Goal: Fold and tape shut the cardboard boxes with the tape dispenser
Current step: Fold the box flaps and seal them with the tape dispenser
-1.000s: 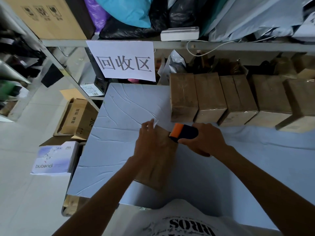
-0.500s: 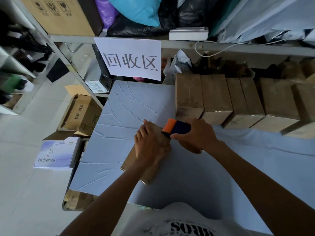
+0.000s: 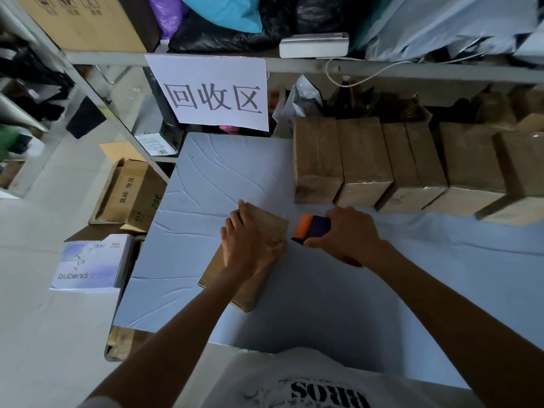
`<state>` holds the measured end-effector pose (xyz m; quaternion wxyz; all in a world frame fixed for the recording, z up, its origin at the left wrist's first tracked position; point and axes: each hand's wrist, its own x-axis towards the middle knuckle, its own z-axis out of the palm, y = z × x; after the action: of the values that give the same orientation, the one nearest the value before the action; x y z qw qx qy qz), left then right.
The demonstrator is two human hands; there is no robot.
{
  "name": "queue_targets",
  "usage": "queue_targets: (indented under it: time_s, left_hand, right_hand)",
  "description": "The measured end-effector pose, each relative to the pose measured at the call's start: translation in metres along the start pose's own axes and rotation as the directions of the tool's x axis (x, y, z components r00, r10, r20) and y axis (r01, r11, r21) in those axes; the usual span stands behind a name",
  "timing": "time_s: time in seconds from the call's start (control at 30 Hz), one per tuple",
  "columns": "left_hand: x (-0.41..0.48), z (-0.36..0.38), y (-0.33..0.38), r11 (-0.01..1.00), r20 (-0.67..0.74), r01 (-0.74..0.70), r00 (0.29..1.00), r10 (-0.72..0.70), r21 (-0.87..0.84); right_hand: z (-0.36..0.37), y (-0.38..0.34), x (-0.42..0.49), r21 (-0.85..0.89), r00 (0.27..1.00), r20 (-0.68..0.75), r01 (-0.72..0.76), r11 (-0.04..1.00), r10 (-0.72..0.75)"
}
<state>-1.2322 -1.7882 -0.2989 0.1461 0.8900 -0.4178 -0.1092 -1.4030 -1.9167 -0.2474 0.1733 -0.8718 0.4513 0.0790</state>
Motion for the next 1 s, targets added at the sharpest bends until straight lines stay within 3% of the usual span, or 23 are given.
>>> queue_targets:
  time_s: [0.2,0.3,0.4,0.53,0.73,0.87,0.93,1.0]
  left_hand:
    - [-0.002,-0.006,0.005,1.0,0.001,-0.009,1.0,0.009,0.018]
    - [-0.011,-0.004,0.012,0.994,-0.018,-0.091,0.996,0.092,0.063]
    - [-0.004,-0.013,0.005,0.998,-0.022,0.05,0.998,-0.051,-0.037]
    - [-0.003,-0.015,0.002,0.995,0.015,0.061,0.998,-0.06,-0.084]
    - [-0.001,-0.012,0.003,0.994,0.04,0.068,0.997,-0.065,-0.084]
    - [-0.003,-0.014,0.003,0.991,0.057,0.068,0.996,-0.062,-0.118]
    - [-0.001,-0.015,0.004,0.99,0.063,0.069,0.996,-0.061,-0.123]
    - [0.001,-0.018,0.003,0.985,0.075,0.079,0.995,-0.068,-0.15]
  right_hand:
    - [-0.004,-0.044,0.024,-0.156,0.997,-0.067,0.026,0.987,-0.037]
    - [0.025,-0.047,0.016,-0.23,0.998,0.043,0.054,0.972,-0.045]
    - [0.044,-0.024,0.004,-0.215,1.0,-0.004,-0.023,0.976,0.022]
    - [0.04,0.019,0.004,-0.236,0.979,-0.177,-0.14,0.962,0.099]
    - [0.069,0.043,-0.011,-0.285,0.984,-0.118,-0.161,0.945,0.132]
    - [0.088,0.044,-0.025,-0.118,0.994,-0.001,-0.105,0.987,0.105]
    - [0.081,0.045,-0.021,0.045,0.988,0.072,-0.139,0.989,0.135]
    - [0.068,0.047,-0.015,0.065,0.983,0.088,-0.165,0.984,0.159]
